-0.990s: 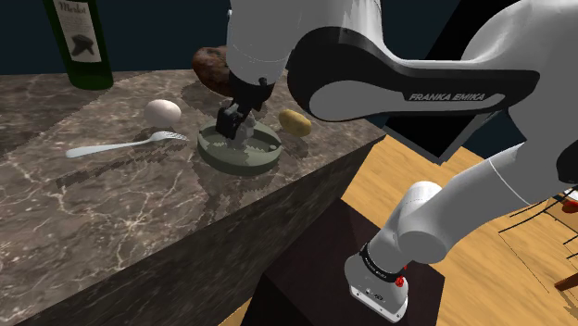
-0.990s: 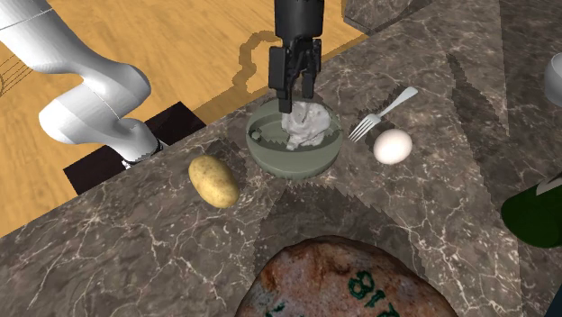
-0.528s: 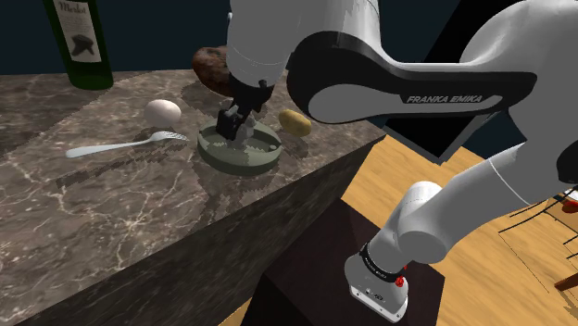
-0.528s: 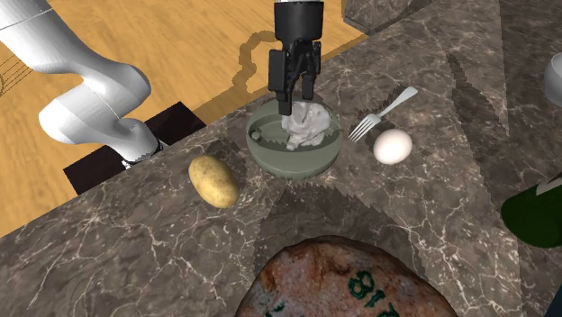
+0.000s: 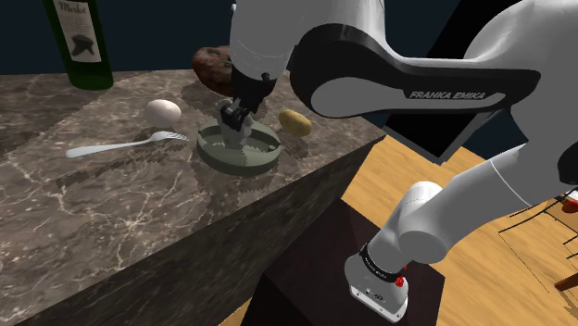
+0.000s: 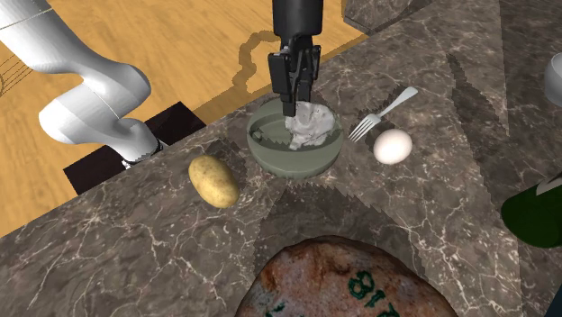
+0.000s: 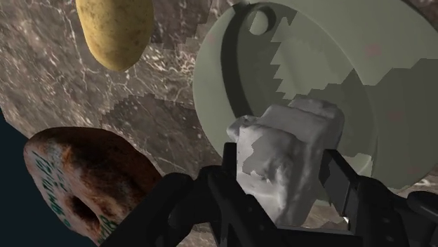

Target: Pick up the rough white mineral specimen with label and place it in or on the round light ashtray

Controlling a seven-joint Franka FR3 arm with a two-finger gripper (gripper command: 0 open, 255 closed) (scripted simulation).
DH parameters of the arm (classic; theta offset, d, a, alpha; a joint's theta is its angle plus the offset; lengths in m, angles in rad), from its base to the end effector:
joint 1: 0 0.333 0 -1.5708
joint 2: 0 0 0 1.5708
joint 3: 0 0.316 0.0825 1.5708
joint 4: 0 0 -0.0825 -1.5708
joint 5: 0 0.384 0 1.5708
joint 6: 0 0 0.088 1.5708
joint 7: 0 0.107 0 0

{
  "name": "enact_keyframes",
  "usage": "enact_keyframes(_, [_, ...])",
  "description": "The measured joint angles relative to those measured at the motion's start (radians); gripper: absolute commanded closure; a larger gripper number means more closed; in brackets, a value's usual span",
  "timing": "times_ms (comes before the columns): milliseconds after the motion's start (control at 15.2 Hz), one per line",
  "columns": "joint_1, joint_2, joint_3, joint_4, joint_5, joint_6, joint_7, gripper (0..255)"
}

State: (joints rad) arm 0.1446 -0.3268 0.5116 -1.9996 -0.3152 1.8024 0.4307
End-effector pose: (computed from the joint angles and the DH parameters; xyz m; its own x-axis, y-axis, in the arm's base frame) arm 0.3774 0.2958 0.5933 0.9186 0.3063 0.2495 0.1968 -0.9024 0.3833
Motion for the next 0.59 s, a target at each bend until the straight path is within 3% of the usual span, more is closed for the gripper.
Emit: enact_keyframes(594, [0.008, 0.016, 0.002, 0.078, 0.013, -0.077, -0.019, 255])
